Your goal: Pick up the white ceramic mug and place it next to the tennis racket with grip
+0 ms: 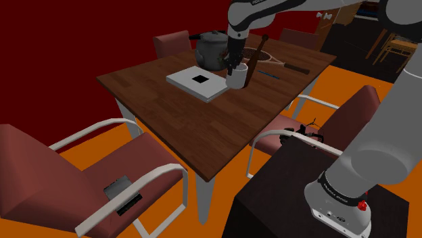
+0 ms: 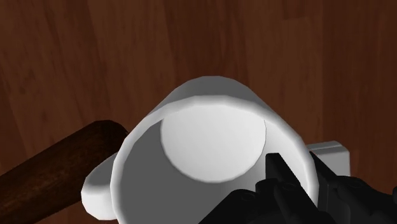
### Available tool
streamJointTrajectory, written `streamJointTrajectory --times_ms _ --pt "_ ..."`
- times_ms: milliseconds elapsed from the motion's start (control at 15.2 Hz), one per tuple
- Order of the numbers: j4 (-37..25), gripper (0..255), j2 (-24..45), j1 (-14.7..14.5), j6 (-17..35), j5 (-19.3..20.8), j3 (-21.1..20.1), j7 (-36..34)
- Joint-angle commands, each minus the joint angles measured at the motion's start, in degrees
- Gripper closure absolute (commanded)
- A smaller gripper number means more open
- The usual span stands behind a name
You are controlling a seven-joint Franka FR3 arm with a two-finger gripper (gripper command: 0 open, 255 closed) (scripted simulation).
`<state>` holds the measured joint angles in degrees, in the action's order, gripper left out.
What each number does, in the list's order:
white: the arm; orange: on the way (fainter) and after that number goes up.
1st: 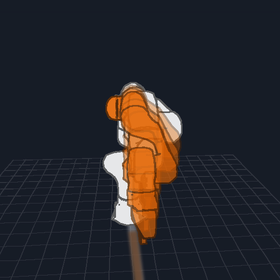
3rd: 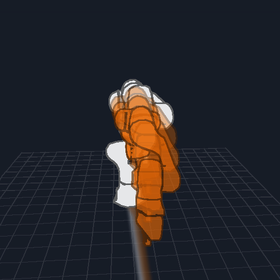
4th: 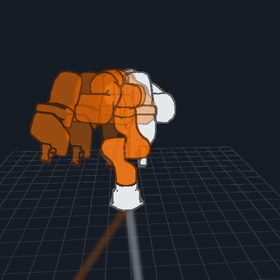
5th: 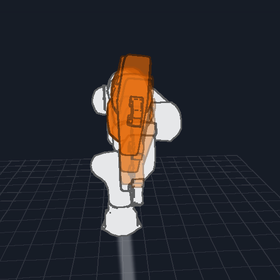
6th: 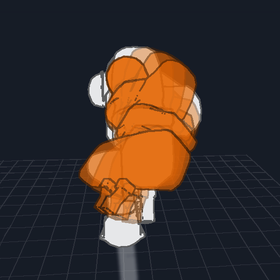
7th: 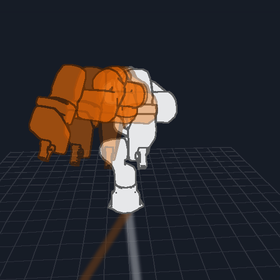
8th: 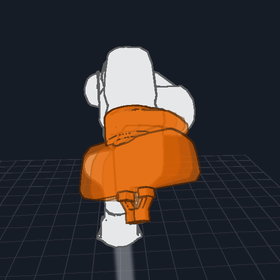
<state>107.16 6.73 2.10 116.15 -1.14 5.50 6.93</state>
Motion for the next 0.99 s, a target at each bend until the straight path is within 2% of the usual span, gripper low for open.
streamJointTrajectory --times_ms 0,924 --pt "-0.82 255 -0.65 -0.01 -1.46 0.08 0.01 -0.05" --pt "-10.14 255 -1.83 0.00 -11.96 0.26 0.04 -0.22"
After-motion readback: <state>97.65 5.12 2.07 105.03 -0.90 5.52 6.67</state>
